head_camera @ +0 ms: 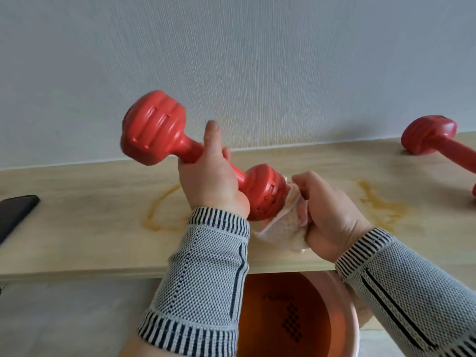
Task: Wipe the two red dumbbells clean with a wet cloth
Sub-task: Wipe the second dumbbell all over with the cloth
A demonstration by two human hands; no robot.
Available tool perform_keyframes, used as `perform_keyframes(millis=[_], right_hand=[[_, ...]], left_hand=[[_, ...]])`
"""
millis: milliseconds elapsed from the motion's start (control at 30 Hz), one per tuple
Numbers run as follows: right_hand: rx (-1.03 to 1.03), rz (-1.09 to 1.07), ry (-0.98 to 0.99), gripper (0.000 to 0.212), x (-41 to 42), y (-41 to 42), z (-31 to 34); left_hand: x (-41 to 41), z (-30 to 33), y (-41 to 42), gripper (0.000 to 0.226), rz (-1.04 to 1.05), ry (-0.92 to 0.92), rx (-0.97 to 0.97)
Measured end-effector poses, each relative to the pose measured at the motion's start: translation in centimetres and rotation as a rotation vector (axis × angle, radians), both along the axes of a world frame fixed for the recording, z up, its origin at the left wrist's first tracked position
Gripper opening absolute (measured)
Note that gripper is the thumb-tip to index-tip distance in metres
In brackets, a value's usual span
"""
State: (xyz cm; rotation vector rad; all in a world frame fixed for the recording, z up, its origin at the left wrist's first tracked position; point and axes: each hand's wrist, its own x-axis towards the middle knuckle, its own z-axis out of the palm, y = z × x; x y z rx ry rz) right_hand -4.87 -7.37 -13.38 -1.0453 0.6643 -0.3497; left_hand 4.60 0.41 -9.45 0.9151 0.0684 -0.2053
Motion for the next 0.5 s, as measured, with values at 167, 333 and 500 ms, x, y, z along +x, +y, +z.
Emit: perform_keyframes(millis=[167, 333, 500], right_hand=[[-0.389, -0.030, -0.148, 0.025, -0.2, 0.5, 0.8], [-0.750, 0.018, -0.290, 0.023, -1.1, 1.2, 3.1], [-0.586, -0.095, -0.363, 0.014, -0.9, 0.3, 4.2]], left_hand=[[1.1, -0.2, 0.0, 0.037, 0.054, 0.090, -0.099], [2.9, 0.6, 1.5, 0.018, -0.113, 0.300, -0.380], [4.5, 1.1, 3.7, 0.039, -0.363, 0.259, -0.537]])
